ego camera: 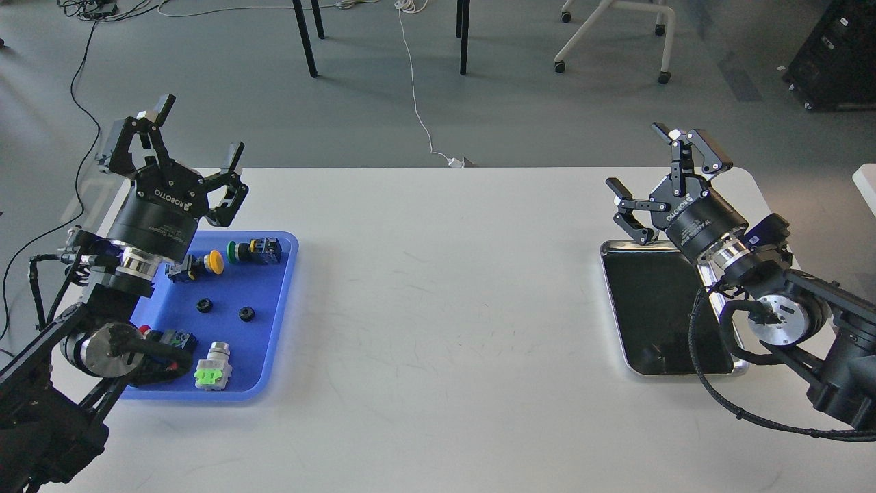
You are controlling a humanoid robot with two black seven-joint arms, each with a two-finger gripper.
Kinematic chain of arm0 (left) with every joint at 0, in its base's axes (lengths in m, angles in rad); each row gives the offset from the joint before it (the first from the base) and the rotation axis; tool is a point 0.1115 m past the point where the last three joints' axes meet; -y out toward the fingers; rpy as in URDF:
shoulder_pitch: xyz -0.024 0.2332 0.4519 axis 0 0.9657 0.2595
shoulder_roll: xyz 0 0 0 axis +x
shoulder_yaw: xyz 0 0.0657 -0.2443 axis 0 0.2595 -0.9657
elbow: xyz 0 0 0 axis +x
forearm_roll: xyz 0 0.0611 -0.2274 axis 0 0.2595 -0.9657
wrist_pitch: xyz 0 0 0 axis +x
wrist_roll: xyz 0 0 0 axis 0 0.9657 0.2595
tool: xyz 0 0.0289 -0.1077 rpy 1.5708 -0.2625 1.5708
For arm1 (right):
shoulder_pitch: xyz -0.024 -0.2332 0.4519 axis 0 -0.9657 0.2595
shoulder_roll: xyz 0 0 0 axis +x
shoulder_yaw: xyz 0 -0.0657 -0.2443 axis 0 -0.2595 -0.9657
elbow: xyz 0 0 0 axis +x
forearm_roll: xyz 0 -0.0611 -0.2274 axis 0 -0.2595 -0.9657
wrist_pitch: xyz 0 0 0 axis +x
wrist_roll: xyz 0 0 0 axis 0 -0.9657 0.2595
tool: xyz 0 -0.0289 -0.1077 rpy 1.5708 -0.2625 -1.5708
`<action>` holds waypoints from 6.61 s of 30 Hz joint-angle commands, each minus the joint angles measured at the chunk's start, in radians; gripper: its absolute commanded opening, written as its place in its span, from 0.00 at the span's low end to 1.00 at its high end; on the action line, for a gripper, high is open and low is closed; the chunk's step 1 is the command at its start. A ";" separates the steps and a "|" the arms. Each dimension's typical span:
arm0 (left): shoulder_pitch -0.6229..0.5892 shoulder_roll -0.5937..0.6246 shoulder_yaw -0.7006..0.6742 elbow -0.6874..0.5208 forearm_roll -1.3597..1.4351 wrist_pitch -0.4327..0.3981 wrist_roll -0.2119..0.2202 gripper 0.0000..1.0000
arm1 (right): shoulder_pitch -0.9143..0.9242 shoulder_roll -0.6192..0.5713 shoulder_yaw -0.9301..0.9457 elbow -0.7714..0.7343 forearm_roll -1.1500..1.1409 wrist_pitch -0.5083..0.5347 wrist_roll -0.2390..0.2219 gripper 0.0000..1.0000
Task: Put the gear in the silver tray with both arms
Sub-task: 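Move the left gripper down over the blue tray of parts, then grasp a small black gear in the blue tray with the left gripper, then lift the black gear and carry it toward the table center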
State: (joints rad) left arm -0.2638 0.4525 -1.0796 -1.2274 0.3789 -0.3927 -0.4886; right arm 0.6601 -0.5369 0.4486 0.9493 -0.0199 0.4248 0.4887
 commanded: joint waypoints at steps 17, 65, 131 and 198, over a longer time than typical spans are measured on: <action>-0.009 0.040 0.006 0.009 -0.014 -0.008 0.000 0.98 | 0.001 -0.003 -0.002 -0.009 -0.003 0.064 0.000 0.99; -0.273 0.393 0.633 0.118 1.803 0.298 0.000 0.87 | -0.036 -0.014 -0.074 -0.017 -0.011 0.064 0.000 0.99; -0.278 0.321 0.673 0.220 1.803 0.296 0.000 0.19 | -0.036 -0.015 -0.068 -0.014 -0.011 0.064 0.000 0.99; -0.742 -0.445 0.988 0.493 1.803 0.078 0.000 0.69 | -0.131 -0.107 -0.008 -0.024 -0.008 0.064 0.000 0.99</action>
State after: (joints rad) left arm -1.0054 0.0090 -0.0874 -0.7350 2.1817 -0.3143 -0.4886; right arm 0.5280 -0.6443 0.4404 0.9251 -0.0276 0.4887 0.4887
